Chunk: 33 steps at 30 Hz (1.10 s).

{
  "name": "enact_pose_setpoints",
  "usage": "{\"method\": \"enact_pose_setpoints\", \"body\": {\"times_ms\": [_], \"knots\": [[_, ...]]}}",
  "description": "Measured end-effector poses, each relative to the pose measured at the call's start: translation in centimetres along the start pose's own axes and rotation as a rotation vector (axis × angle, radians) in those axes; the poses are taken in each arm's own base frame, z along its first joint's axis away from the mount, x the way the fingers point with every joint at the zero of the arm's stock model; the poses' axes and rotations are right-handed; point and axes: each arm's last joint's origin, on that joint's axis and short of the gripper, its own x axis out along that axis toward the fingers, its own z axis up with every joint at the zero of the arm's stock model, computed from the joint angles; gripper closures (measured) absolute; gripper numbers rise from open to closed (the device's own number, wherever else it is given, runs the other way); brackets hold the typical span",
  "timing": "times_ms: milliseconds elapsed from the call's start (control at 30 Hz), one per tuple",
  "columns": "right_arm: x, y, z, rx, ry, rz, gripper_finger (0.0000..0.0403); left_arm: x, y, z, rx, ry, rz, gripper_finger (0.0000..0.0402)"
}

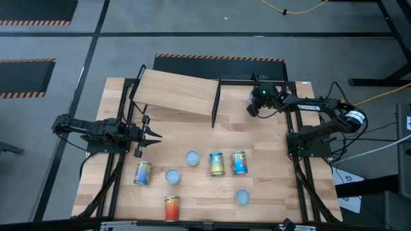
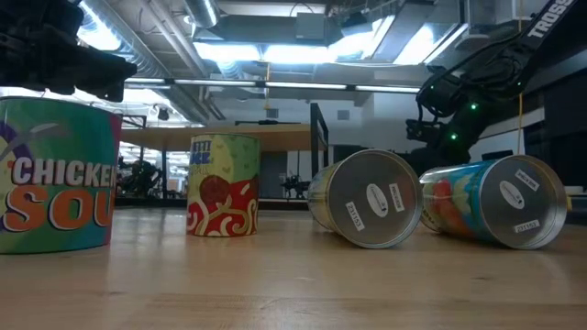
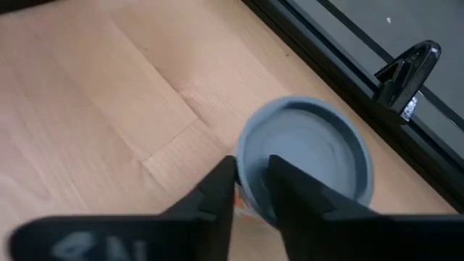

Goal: Pick and place cans onto a shelf
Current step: Put the white canned carrot on the shelf

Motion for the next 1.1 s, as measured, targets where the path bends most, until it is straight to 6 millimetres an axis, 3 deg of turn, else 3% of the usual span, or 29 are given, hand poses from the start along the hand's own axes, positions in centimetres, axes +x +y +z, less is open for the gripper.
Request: {"method": "enact_pose_setpoints", "body": {"times_ms": [200,500,767,1100], "knots": [[0.0,0.0,0.0,0.004,-0.003,0.004,0.0391,0.0,0.0,0.0,0.0,0.0,0.0,0.0324],[-0.5,0.1,0.2,0.004,-0.004,0.053,0.0392,0.0,0.0,0.0,-0.001,0.0,0.0,0.0324],[-2.7,0.1,1.6,-0.02,0.075,0.085,0.0392,0.0,0.0,0.0,-0.001,0.0,0.0,0.0324],[-6.2,2.8,3.8,-0.12,0.104,0.342,0.0393,0.0,0.0,0.0,-0.002,-0.004,0.0,0.0324]]}}
